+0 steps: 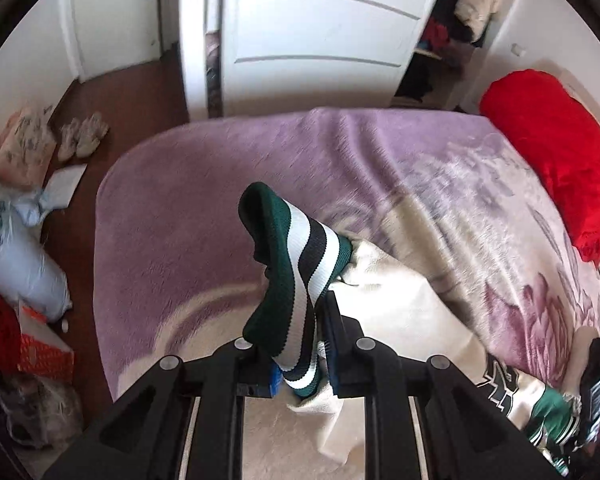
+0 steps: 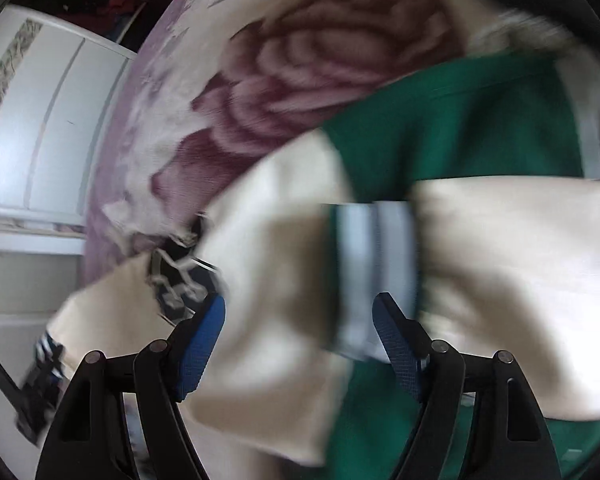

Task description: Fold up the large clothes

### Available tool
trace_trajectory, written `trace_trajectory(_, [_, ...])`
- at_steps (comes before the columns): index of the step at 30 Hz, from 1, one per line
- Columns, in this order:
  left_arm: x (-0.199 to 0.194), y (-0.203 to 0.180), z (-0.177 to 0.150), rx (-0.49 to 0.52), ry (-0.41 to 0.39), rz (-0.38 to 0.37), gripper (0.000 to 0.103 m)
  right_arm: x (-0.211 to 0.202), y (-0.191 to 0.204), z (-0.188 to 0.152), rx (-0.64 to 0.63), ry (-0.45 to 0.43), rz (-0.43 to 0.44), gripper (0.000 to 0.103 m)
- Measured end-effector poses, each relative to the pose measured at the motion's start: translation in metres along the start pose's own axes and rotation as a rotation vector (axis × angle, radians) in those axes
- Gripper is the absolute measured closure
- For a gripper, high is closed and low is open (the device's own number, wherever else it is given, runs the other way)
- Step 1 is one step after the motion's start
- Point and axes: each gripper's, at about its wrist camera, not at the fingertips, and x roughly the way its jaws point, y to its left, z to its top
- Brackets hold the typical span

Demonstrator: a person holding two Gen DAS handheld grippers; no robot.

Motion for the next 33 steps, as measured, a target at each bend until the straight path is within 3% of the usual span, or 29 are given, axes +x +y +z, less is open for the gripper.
trace_trajectory(3, [0.007, 0.010, -0.007, -0.050, 0.040, 0.019, 0.089, -0.048, -0.060, -0.025, 0.107, -0.052, -0.086, 0.025])
trace_trajectory(7, [0.016, 0.008, -0.011, -0.062, 0.066, 0.035, 0.089, -0.127, -0.191, -0.075, 0.495, -0.198, -0.223, 0.026])
trace_trajectory(9, [0.017, 0.002, -0.009, -0.047, 0.063, 0.044, 0.089, -0.163, -0.261, -0.108, 0.720, -0.307, -0.283, 0.036])
trace_trajectory(10, [0.017, -0.001, -0.007, -0.042, 0.063, 0.042, 0.089, -0.175, -0.293, -0.124, 0.805, -0.351, -0.322, 0.050])
trace_trajectory(11, [0.016, -0.005, -0.006, -0.036, 0.062, 0.042, 0.089, -0.179, -0.327, -0.138, 0.868, -0.369, -0.361, 0.054])
trace_trajectory(12, [0.016, -0.009, -0.005, -0.031, 0.062, 0.044, 0.089, -0.173, -0.354, -0.148, 0.903, -0.318, -0.400, 0.062])
trace_trajectory(13, [0.015, -0.010, -0.004, -0.029, 0.062, 0.040, 0.089, -0.157, -0.380, -0.161, 0.951, -0.215, -0.425, 0.063])
trace_trajectory(14, [0.013, -0.014, -0.004, -0.020, 0.063, 0.038, 0.089, -0.135, -0.401, -0.176, 1.003, -0.114, -0.342, 0.063])
trace_trajectory(15, [0.012, -0.018, -0.003, -0.011, 0.062, 0.043, 0.089, -0.123, -0.408, -0.182, 0.995, -0.051, -0.295, 0.064])
trace_trajectory(18, [0.005, -0.028, -0.003, 0.028, 0.047, 0.046, 0.089, -0.145, -0.391, -0.166, 0.834, -0.062, -0.385, 0.064])
trace_trajectory(22, [0.001, -0.034, -0.003, 0.042, 0.045, 0.049, 0.089, -0.208, -0.375, -0.142, 0.815, -0.358, -0.363, 0.062])
trace_trajectory(24, [0.000, -0.036, -0.003, 0.031, 0.051, 0.040, 0.089, -0.207, -0.393, -0.115, 0.853, -0.431, -0.289, 0.062])
trace_trajectory(26, [-0.003, -0.039, -0.002, 0.022, 0.048, 0.025, 0.089, -0.169, -0.403, -0.085, 0.897, -0.397, -0.177, 0.062])
trace_trajectory(28, [-0.009, -0.047, 0.000, 0.039, 0.031, 0.015, 0.089, -0.124, -0.406, -0.052, 0.879, -0.281, -0.065, 0.062])
trace_trajectory(29, [-0.014, -0.052, 0.001, 0.057, 0.015, 0.010, 0.089, -0.110, -0.399, -0.038, 0.857, -0.230, -0.108, 0.061])
trace_trajectory(32, [-0.034, -0.070, 0.006, 0.100, -0.029, -0.023, 0.089, -0.114, -0.359, -0.019, 0.721, -0.228, -0.210, 0.057])
trace_trajectory(33, [-0.043, -0.077, 0.007, 0.119, -0.048, -0.037, 0.089, -0.117, -0.342, -0.017, 0.668, -0.224, -0.230, 0.045])
